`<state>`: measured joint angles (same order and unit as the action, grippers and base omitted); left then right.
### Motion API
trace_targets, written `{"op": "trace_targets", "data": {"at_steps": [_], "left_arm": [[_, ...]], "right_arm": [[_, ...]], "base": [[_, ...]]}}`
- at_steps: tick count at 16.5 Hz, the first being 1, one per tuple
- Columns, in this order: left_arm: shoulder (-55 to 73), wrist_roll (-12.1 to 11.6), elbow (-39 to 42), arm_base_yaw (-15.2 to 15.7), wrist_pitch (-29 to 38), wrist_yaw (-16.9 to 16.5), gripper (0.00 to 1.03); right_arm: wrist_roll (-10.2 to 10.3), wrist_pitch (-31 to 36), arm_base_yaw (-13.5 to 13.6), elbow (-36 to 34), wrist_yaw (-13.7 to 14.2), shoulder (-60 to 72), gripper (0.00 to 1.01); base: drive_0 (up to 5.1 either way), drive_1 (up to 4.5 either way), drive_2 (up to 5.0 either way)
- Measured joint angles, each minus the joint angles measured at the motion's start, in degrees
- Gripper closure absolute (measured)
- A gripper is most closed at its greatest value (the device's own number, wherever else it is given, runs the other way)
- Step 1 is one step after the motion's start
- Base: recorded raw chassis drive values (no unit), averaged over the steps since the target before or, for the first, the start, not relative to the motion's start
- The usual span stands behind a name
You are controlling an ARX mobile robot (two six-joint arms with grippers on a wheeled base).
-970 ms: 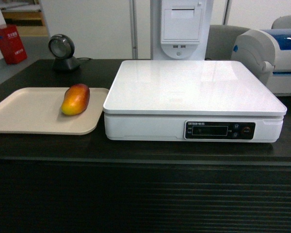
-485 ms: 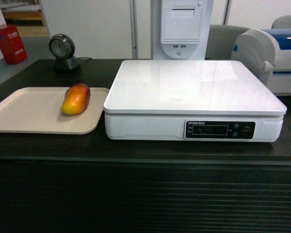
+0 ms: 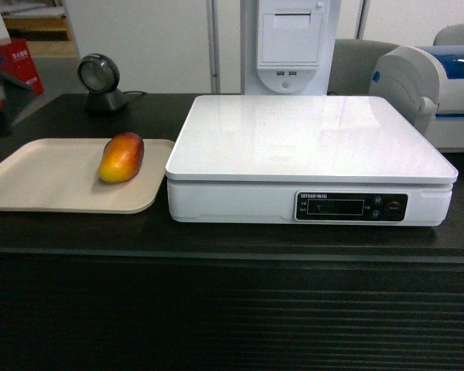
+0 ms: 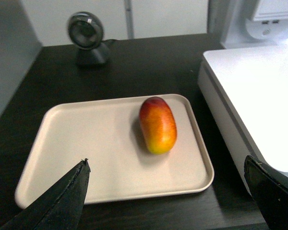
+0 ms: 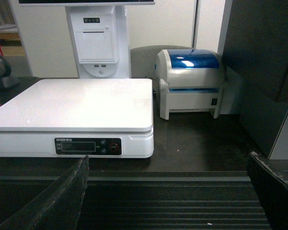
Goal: Place dark red mango on scale at checkout
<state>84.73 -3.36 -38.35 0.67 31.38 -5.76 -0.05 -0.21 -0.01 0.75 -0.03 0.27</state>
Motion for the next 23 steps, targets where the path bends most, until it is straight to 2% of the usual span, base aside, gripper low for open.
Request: {"op": "trace_targets", "data": {"at_steps": [2, 4, 8, 11, 12, 15, 17, 20, 23], "left_arm": [[7.9, -0.7, -6.4, -0.7, -1.5, -1.2, 0.05], [16.2, -2.5, -15.1, -2.0, -4.6, -2.4, 0.05], [28.1, -4.2, -28.8, -2.6, -12.6, -1.9, 0.05], [33.3, -4.2, -36.9, -2.1, -19.6, -2.4, 0.05], [35.4, -4.4, -40.0, -1.9, -21.3, -1.2, 0.05], [38.3, -3.7, -44.5, -1.6, -25.1, -2.7, 0.05], [40.5, -2.4, -47.4, -2.1, -28.5, -4.7, 0.05], [43.7, -0.9, -52.7, -2.5, -32.7, -5.7, 0.05], [47.7, -0.4, -59.4, -2.7, -38.1, -4.1, 0.05]], "right_arm": [[0.0, 0.0, 0.0, 0.0, 0.0, 0.0, 0.03], [0.0, 0.0, 0.0, 0.0, 0.0, 0.0, 0.03], [0.0, 0.0, 0.0, 0.0, 0.0, 0.0, 0.03], [0.0, 0.0, 0.0, 0.0, 0.0, 0.0, 0.03], [0.0, 0.0, 0.0, 0.0, 0.0, 0.0, 0.03], [0.0, 0.0, 0.0, 0.0, 0.0, 0.0, 0.03], [0.0, 0.0, 0.0, 0.0, 0.0, 0.0, 0.03], [0.0, 0.0, 0.0, 0.0, 0.0, 0.0, 0.03], [0.0, 0.0, 0.0, 0.0, 0.0, 0.0, 0.03]], "base": [[0.0, 0.00, 0.0], [0.0, 0.00, 0.0], [0.0, 0.00, 0.0], [0.0, 0.00, 0.0], [0.0, 0.00, 0.0], [0.0, 0.00, 0.0], [0.0, 0.00, 0.0], [0.0, 0.00, 0.0], [0.0, 0.00, 0.0]]}}
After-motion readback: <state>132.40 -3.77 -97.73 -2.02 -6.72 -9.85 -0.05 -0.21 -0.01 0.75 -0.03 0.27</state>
